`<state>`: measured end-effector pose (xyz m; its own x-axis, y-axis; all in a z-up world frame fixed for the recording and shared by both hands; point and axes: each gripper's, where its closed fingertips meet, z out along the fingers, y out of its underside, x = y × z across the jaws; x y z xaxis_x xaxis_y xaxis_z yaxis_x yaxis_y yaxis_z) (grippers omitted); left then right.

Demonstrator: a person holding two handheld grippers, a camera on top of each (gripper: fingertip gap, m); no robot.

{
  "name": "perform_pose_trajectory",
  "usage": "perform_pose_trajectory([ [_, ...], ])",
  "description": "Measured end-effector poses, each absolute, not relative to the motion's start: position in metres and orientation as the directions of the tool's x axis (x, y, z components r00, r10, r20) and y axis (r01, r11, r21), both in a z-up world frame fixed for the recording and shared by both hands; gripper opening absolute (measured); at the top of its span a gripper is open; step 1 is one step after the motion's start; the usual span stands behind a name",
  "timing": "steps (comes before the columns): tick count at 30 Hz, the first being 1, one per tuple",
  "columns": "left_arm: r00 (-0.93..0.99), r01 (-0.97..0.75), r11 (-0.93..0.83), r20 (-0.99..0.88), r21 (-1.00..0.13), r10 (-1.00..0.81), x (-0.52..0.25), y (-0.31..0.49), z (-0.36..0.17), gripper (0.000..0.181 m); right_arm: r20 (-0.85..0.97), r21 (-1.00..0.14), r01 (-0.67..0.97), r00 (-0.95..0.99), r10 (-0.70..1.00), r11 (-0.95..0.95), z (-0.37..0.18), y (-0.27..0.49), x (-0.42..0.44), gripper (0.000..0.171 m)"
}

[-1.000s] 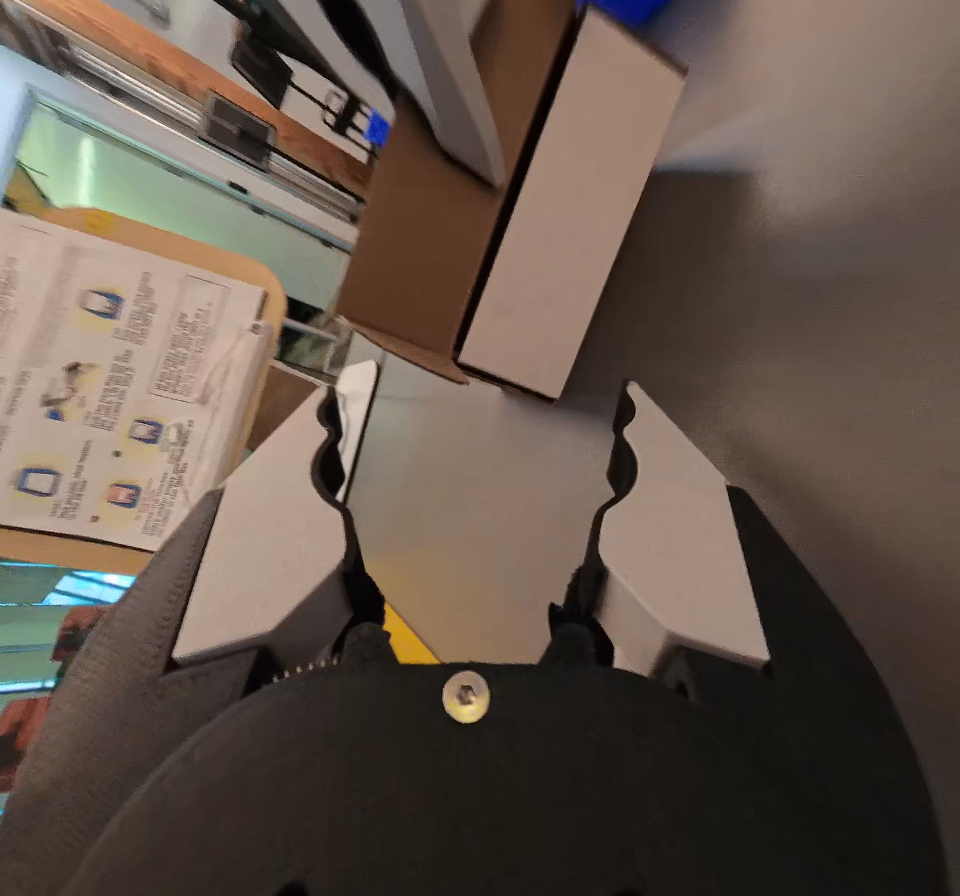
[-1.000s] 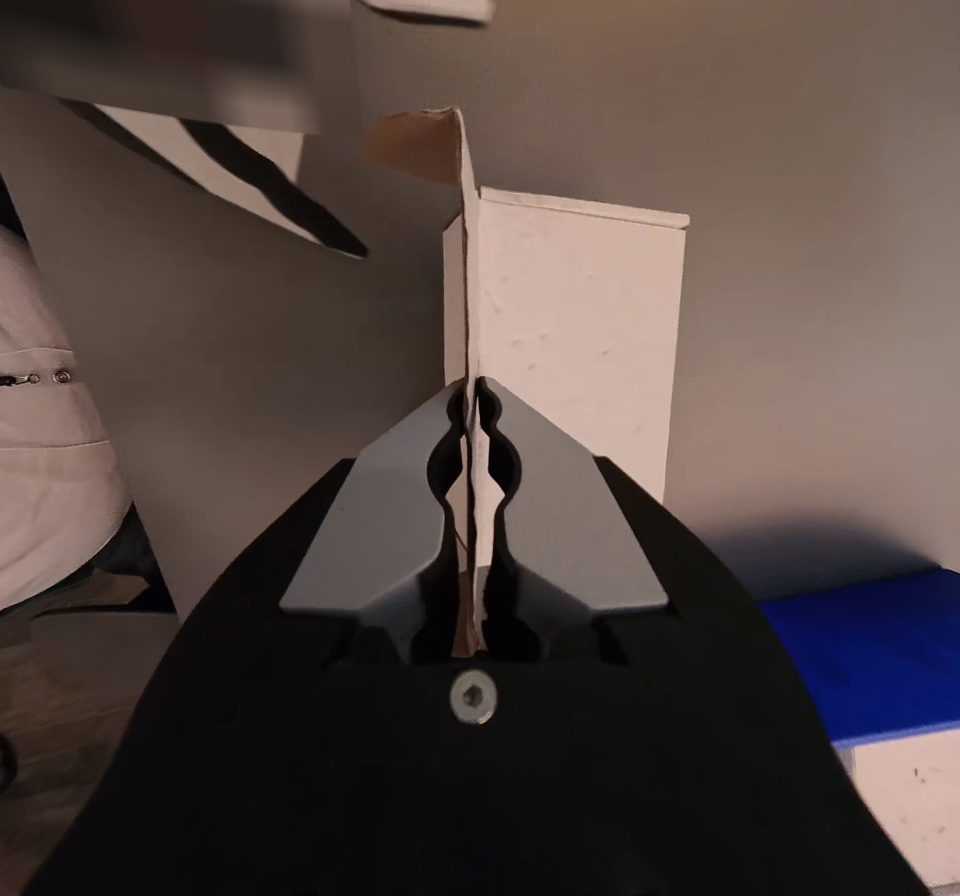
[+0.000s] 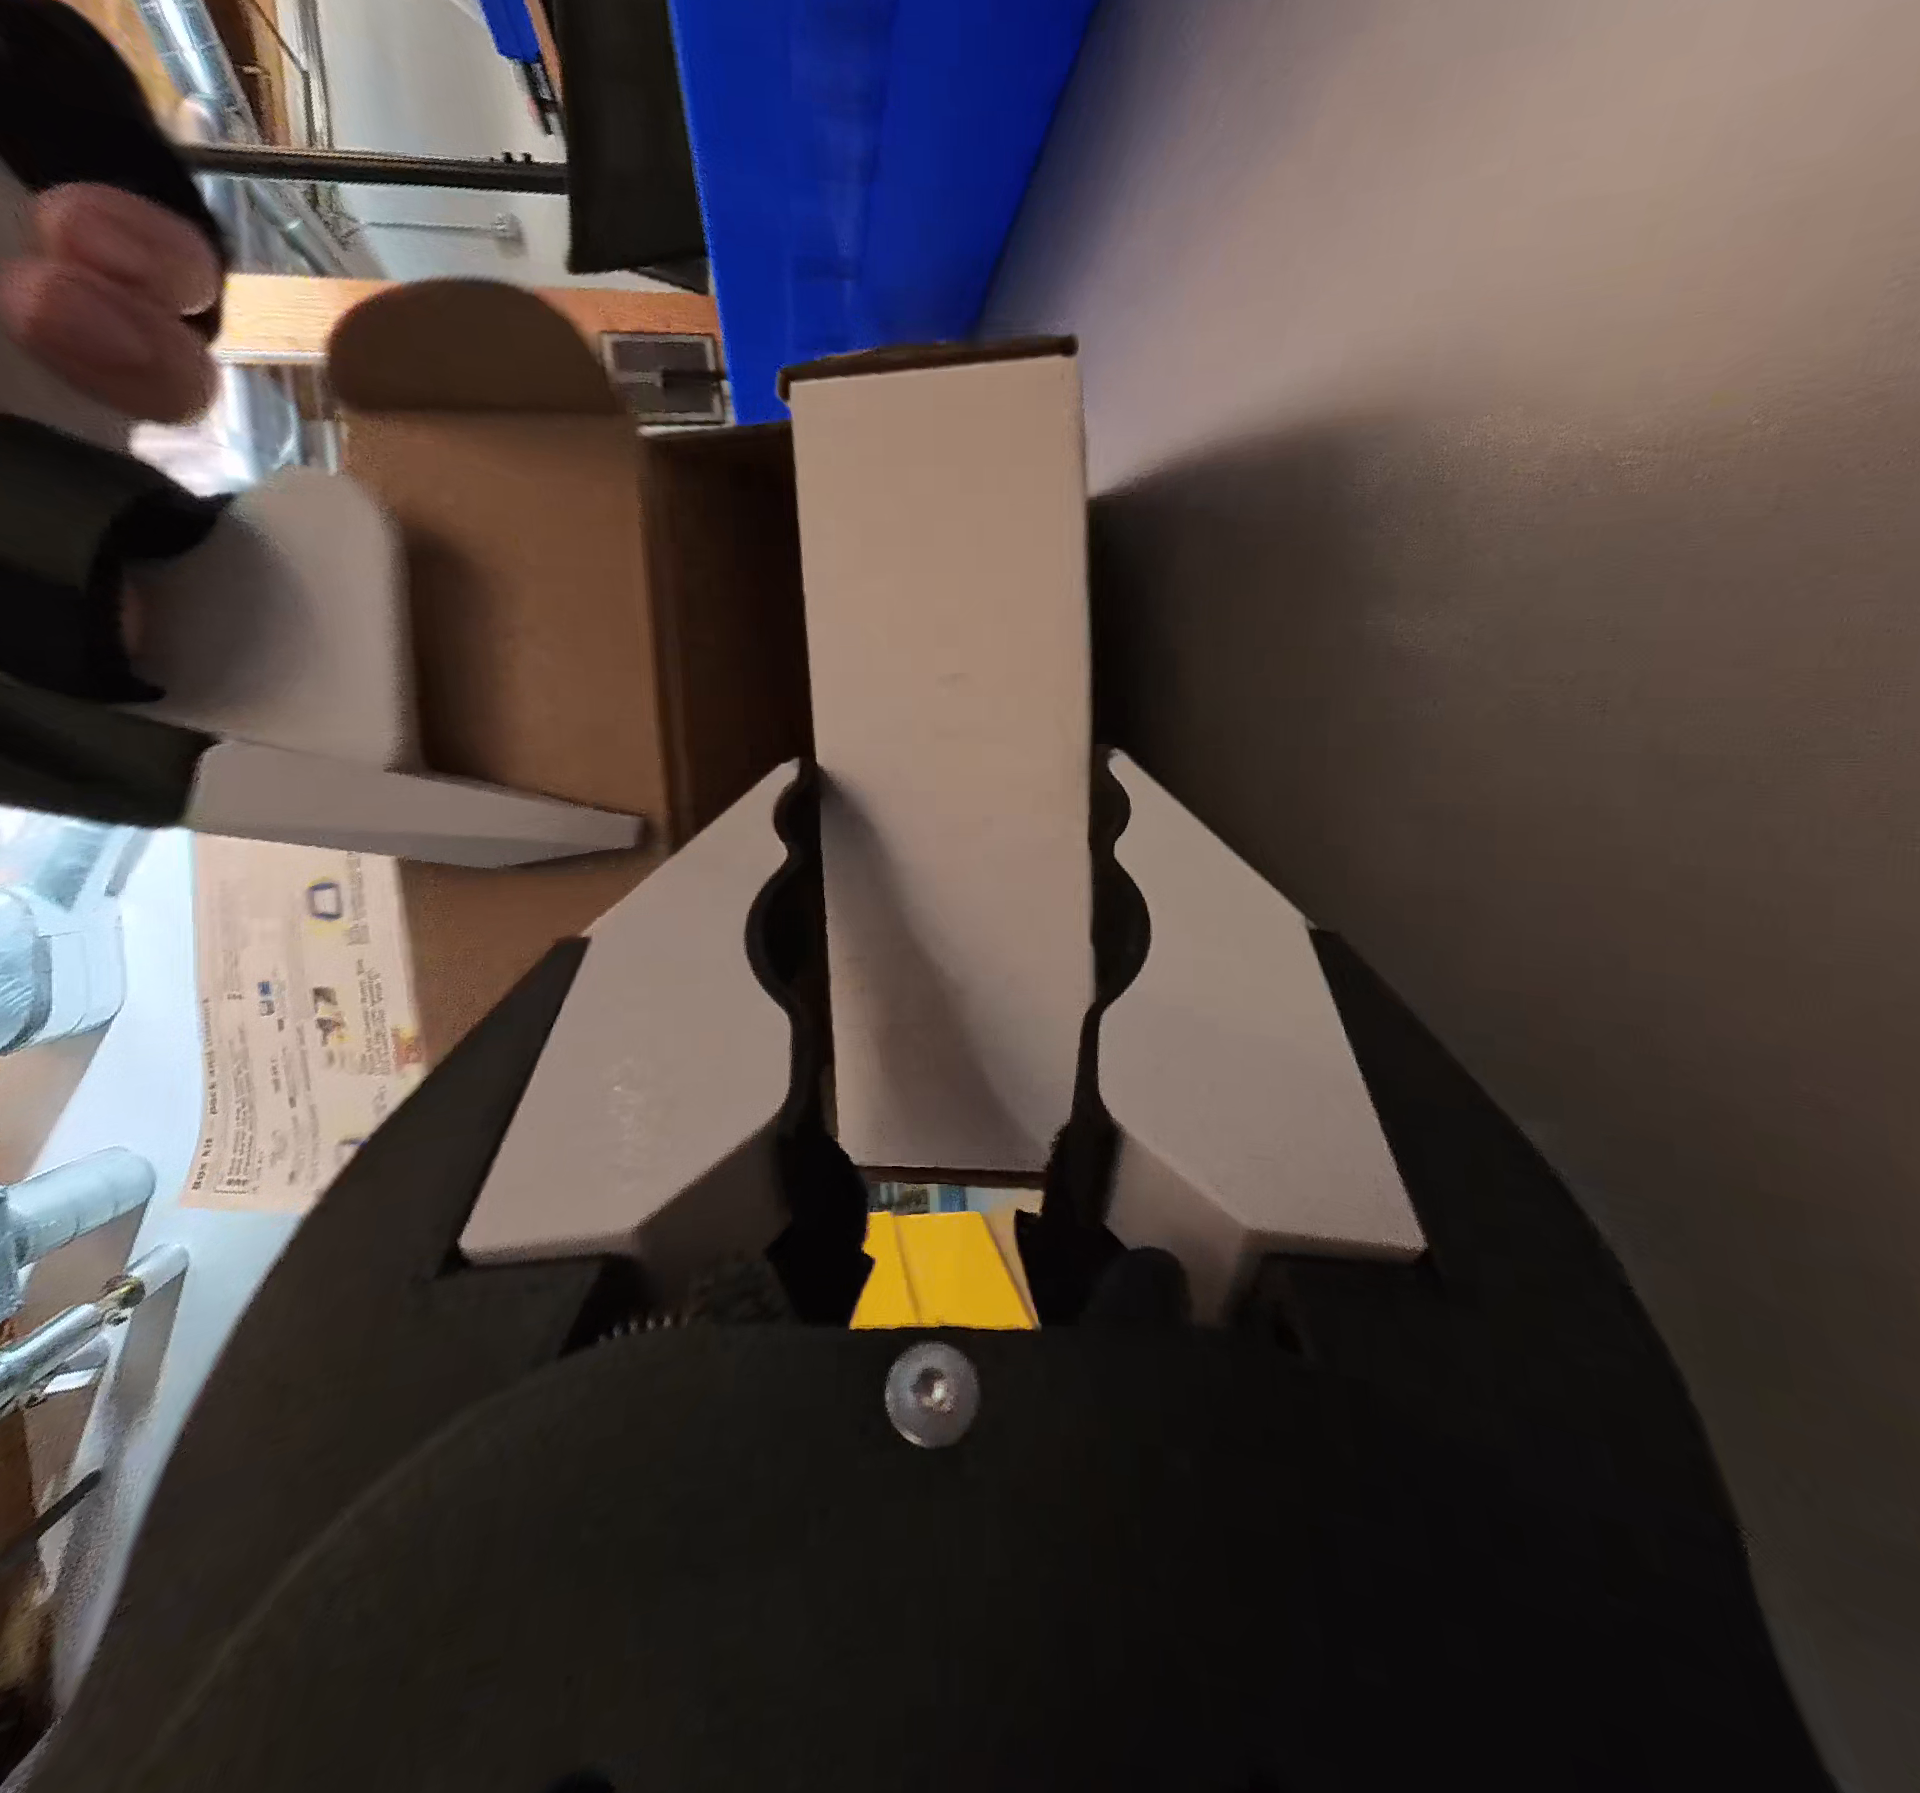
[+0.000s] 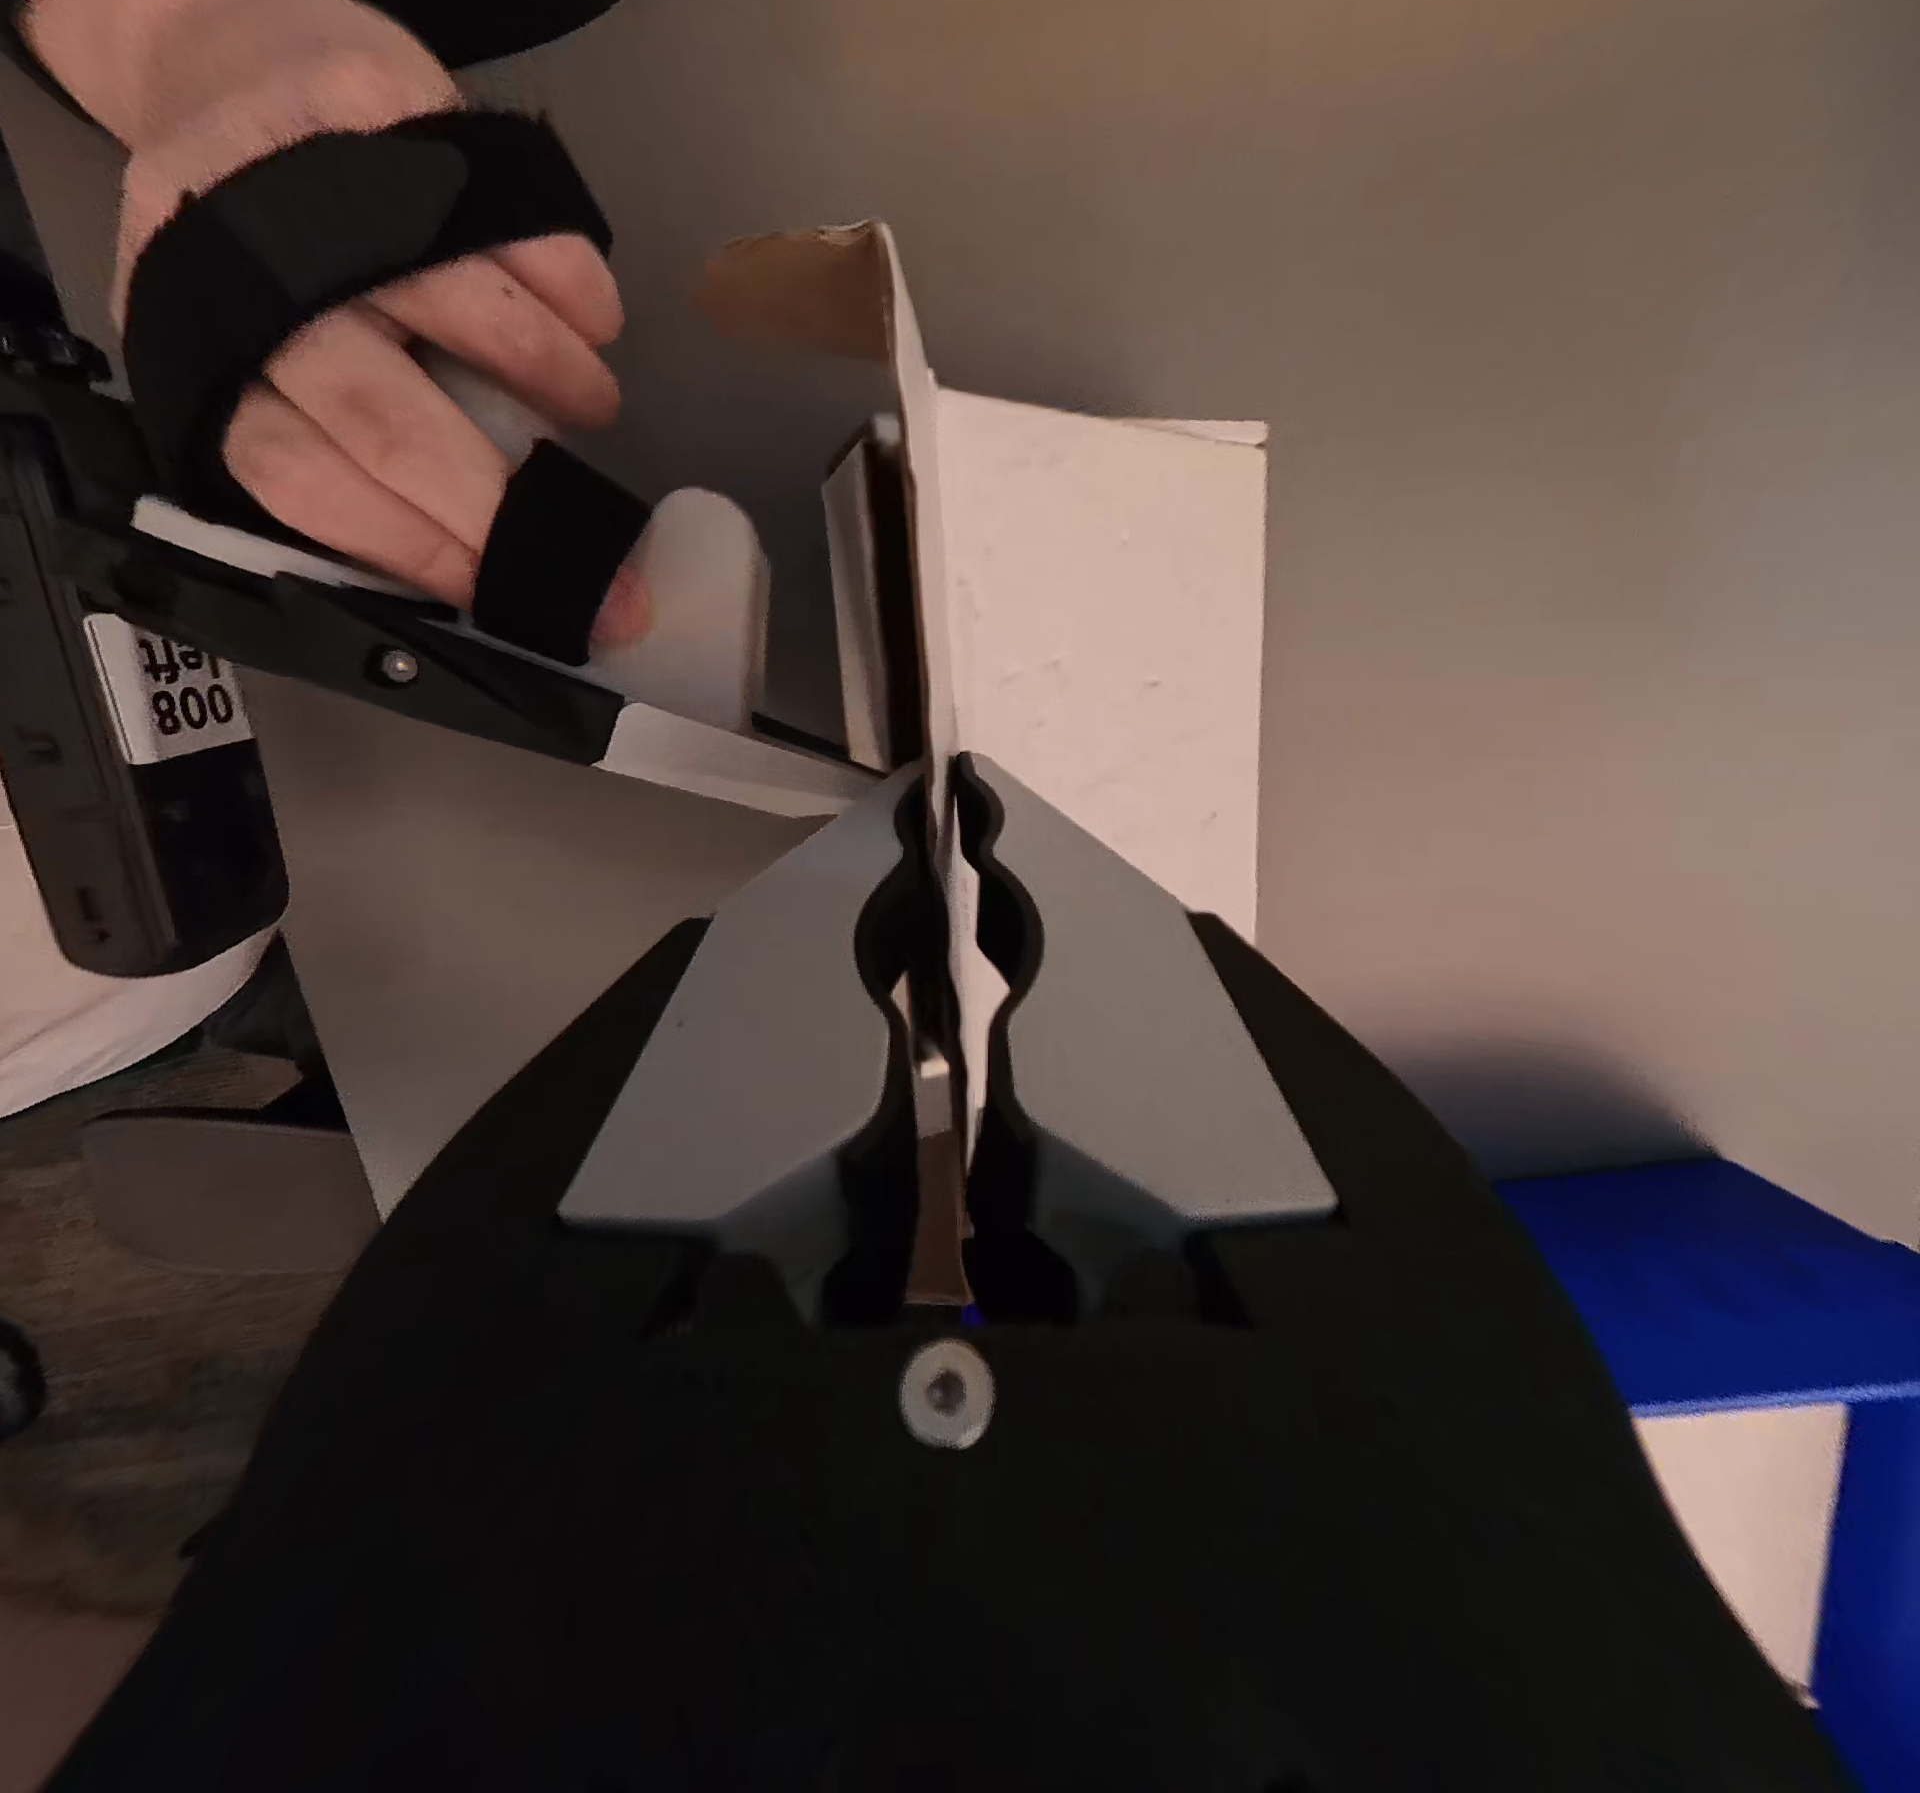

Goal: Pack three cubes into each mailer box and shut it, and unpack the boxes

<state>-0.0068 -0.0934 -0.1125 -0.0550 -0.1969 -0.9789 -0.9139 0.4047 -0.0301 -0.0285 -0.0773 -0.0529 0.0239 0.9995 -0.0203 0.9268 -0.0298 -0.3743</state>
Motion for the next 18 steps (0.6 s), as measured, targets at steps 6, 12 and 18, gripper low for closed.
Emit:
perform_pose_trajectory([
  [6, 0.008, -0.867, 0.446, -0.901, -0.223, -0.434, 0.008, -0.123, -0.135, 0.042, 0.051, -0.379, 0.925, -0.001, 0.999, 0.02, -0.035, -0.07, -0.031, 0.001],
  [12, 0.266, -0.806, 0.272, -0.732, -0.526, -0.627, 0.003, -0.112, -0.115, 0.053, 0.125, -0.319, 0.94, -0.086, 0.988, 0.122, -0.037, -0.073, -0.032, 0.001],
  [18, 0.286, -0.883, 0.098, -0.691, -0.459, -0.664, -0.02, -0.09, -0.144, 0.038, 0.16, -0.262, 0.948, -0.144, 0.977, 0.182, -0.032, -0.065, -0.032, 0.001],
])
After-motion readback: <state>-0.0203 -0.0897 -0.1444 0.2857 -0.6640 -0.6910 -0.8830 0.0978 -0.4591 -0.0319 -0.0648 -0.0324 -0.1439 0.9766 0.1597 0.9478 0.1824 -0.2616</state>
